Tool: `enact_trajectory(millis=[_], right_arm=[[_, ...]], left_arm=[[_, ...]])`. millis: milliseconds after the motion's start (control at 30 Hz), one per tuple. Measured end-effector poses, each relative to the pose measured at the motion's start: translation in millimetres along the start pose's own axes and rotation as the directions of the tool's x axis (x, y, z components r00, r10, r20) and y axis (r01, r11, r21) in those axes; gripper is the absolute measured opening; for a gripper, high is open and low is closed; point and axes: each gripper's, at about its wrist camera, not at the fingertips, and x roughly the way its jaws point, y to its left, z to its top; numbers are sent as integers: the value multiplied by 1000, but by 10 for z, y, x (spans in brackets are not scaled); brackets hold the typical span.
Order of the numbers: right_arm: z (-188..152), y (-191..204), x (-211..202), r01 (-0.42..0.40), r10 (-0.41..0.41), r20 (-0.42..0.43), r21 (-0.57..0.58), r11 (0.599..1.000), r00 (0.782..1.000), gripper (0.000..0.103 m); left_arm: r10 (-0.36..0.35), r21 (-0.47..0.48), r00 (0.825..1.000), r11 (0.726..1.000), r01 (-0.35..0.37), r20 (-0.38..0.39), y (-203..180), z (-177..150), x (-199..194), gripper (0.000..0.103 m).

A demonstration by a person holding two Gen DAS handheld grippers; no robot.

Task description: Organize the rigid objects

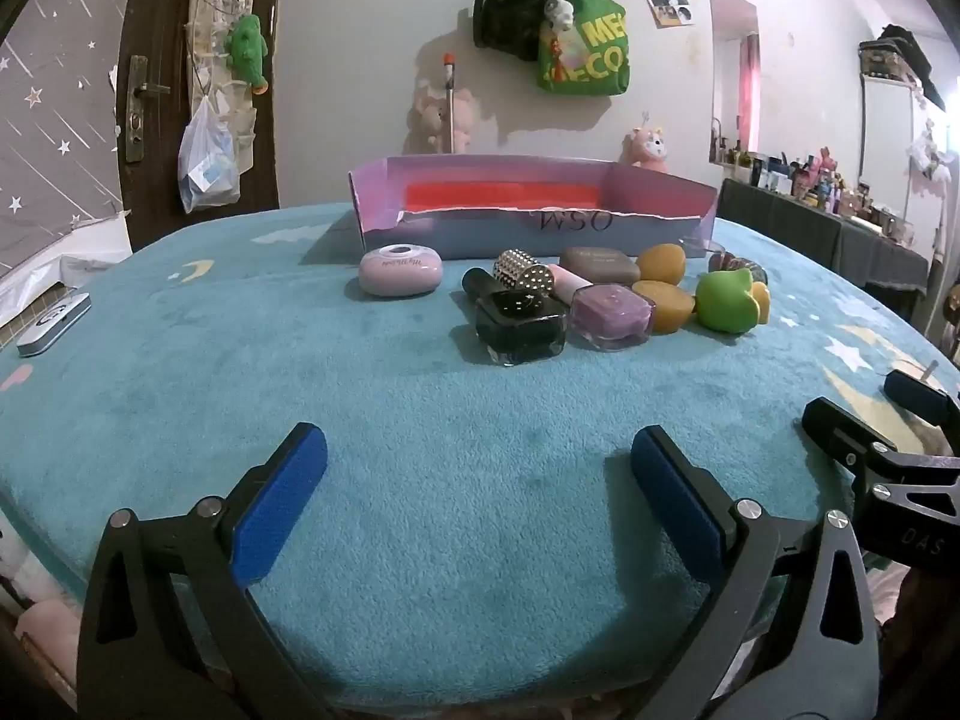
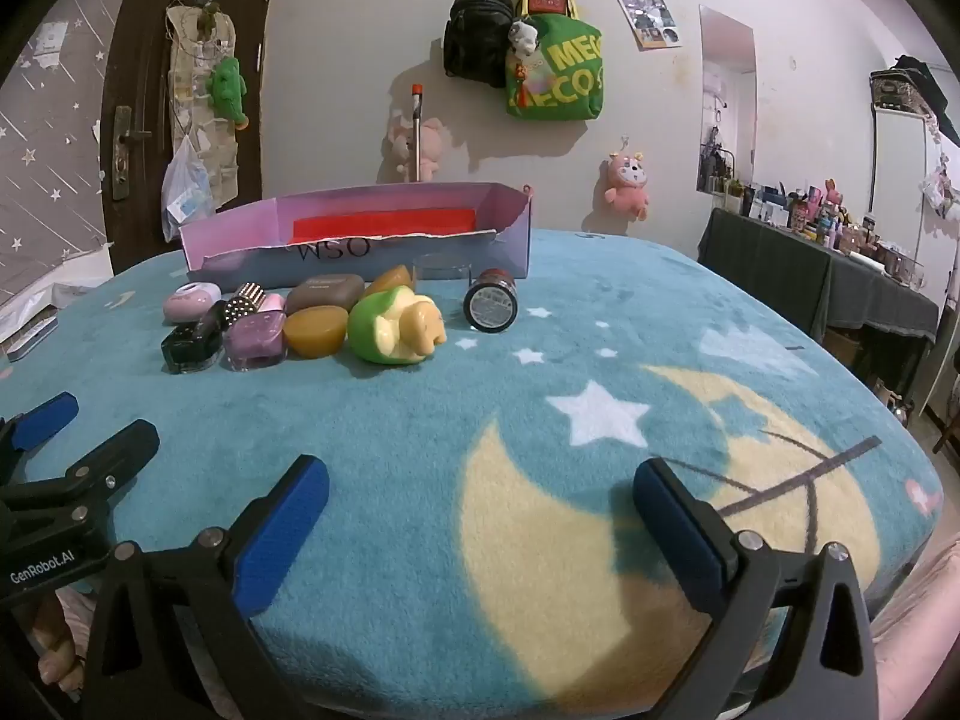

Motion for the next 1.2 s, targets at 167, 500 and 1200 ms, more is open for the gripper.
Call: enact_trajectory(millis=[167,500,1200], right_arm=[[-3,1,-7,5,-5,22,-6,1000,1000,103],[-3,2,-4,5,-5,18,-7,1000,1000,103],[-4,5,0,6,-6,17,-7,1000,1000,103]], left_arm=[[2,1,1000,1000,-2,-4,-5,-1,-6,103],[1,0,1000,1000,-1,-11,8,23,-3,103],[0,-1,1000,1000,0,-12,8,25,-6,103]])
